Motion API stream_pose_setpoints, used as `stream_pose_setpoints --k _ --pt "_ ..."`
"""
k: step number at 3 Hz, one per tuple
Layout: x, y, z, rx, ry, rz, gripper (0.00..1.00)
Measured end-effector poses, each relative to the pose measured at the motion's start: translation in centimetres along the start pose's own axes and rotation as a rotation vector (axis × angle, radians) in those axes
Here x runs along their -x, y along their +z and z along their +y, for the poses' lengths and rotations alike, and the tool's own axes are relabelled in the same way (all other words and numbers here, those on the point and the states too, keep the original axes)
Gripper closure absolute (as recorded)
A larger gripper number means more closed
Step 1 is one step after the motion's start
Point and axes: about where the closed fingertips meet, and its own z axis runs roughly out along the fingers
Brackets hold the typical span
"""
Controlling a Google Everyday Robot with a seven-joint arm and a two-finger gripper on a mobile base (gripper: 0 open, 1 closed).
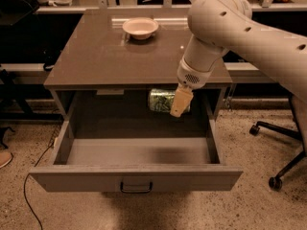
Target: Place green can into bottom drawer
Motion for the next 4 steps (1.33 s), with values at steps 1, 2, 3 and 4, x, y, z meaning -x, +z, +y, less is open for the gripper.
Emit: stream_pose_setpoints --k 1,2,3,4 --pt "-0.1 4.2 0.2 -0.006 0.078 -0.014 1.0" --pt "0.4 9.4 0.6 -0.009 0.173 -0.048 1.0" --pt "0.9 11.9 0.9 -0.021 0.238 -0.094 1.0" --pt "1.6 15.1 1.5 0.012 0.275 -0.143 0.81"
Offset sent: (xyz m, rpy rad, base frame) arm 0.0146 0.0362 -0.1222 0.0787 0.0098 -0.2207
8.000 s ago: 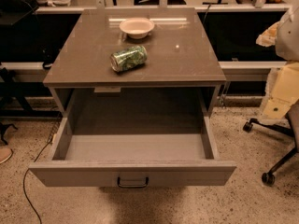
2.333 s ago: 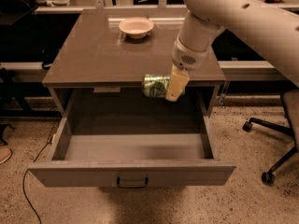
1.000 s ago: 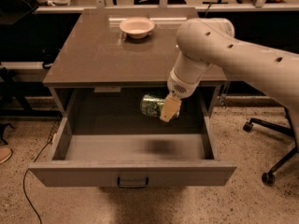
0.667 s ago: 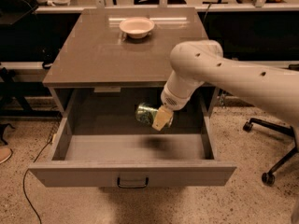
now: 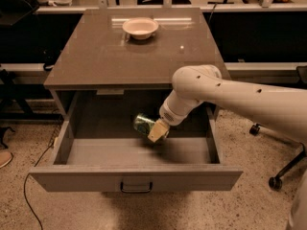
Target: Place green can into bottom drawer
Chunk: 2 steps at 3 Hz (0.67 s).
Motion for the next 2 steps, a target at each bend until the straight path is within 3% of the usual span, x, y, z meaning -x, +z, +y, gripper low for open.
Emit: stream_pose_setpoints --k 2 --pt "-0.52 2.98 -0.11 0.027 0.034 -0.019 0.34"
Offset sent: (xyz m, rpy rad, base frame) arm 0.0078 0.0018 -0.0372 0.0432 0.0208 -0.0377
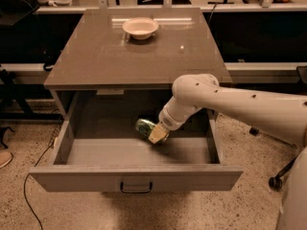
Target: Place green can into bottom drawer
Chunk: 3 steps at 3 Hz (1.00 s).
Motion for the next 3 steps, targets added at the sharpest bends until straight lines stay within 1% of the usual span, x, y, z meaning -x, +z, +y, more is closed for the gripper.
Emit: stream_pose_setpoints --k 1,2,3 --pt "-0.9 -0.6 -0.6 -0.02 0.023 -0.006 0.11" --pt "-2.5 -2.6 -1.8 -0.073 0.057 -0.008 0.0" --pt "-5.0 -6.7 -2.8 -0.161 0.114 -0.028 0.0"
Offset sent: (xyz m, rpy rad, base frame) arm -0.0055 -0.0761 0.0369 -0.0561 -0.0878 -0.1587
